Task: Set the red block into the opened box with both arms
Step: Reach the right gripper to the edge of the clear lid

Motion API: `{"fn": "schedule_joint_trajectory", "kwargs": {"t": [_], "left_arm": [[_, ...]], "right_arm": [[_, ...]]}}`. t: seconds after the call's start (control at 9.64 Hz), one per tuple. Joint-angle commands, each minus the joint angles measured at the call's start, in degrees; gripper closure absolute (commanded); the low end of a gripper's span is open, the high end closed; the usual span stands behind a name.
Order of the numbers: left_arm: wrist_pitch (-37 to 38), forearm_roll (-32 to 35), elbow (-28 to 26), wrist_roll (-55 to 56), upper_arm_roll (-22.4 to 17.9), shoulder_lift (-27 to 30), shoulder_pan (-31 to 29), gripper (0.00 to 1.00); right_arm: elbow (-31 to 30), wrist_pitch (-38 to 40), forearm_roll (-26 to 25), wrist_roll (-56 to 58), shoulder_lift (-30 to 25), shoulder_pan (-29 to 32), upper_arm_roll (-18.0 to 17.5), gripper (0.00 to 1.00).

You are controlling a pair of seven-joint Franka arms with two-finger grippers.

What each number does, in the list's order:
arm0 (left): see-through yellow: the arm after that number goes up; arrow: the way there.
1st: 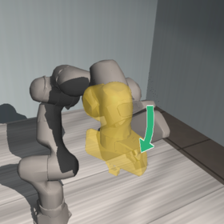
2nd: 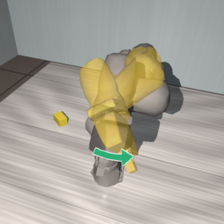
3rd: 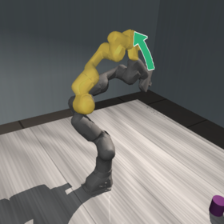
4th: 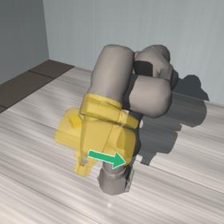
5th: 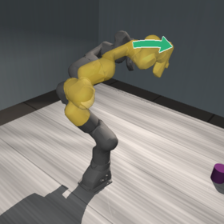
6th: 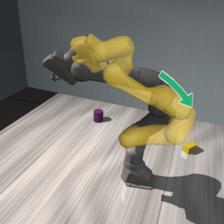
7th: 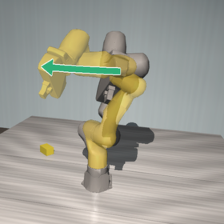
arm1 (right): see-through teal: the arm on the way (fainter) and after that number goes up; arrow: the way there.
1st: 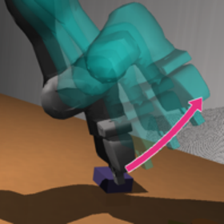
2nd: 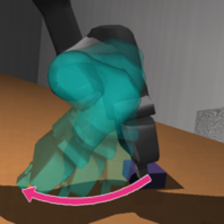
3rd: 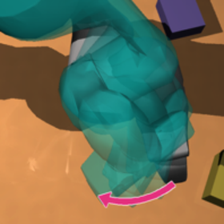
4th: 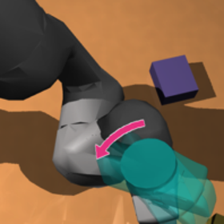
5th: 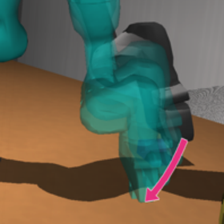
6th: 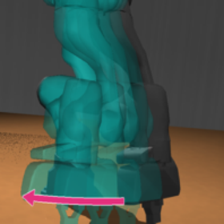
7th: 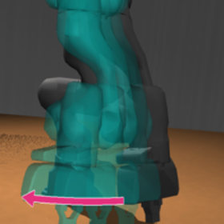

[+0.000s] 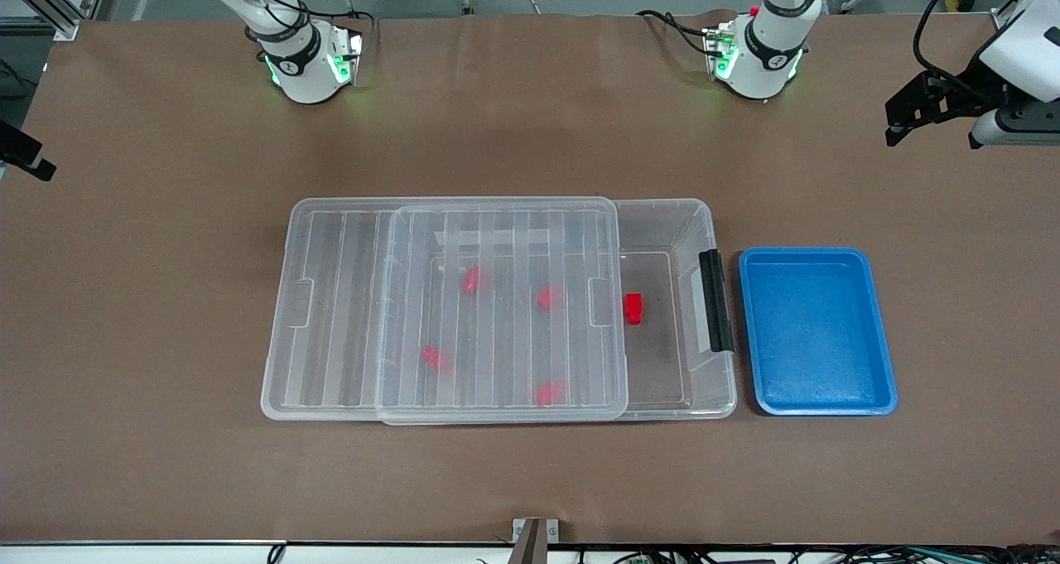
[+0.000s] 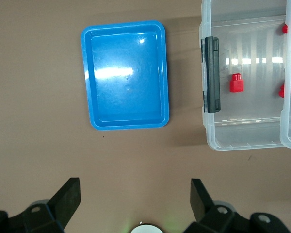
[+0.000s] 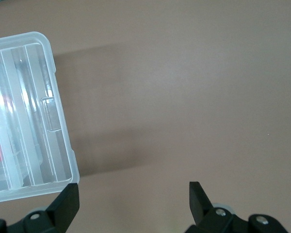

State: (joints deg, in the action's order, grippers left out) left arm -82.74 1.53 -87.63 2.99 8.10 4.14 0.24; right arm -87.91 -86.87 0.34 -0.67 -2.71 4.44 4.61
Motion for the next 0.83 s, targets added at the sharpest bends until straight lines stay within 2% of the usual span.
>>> {"fn": "schedule_joint_trajectory", "kwargs": {"t": [0.0,0.31,0.41,0.52,0.62,0.73], "left_arm": [[-0.41,-0.83,-2.37,-0.62,-0.45,0.34,0.29,0.0],[-1.02,-0.74,-2.2,-0.62,-0.62,0.16,0.03,0.0],[-1.54,-0.39,-2.2,-0.62,-0.62,-0.01,0.03,0.0],[-1.55,-0.3,-2.02,-0.53,-0.62,-0.53,0.03,0.0],[-1.55,-0.39,-1.85,-0.36,-0.62,-0.71,0.11,0.0],[-1.9,-0.39,-1.76,-0.18,-0.62,-0.71,0.12,0.0]], "right_arm": [[-0.07,0.39,0.89,0.49,-0.45,0.13,0.05,0.0],[-0.24,0.04,0.89,1.28,-0.19,-0.04,-0.04,0.0],[-0.59,-0.23,0.89,4.07,1.46,-0.74,-0.12,0.0],[-1.64,-2.67,1.33,7.05,5.14,-0.83,-0.21,0.2],[-3.04,-6.34,4.81,11.61,8.83,-0.92,-0.12,0.44],[-4.02,-10.99,6.5,16.09,13.56,-1.18,-0.21,0.73]]}}
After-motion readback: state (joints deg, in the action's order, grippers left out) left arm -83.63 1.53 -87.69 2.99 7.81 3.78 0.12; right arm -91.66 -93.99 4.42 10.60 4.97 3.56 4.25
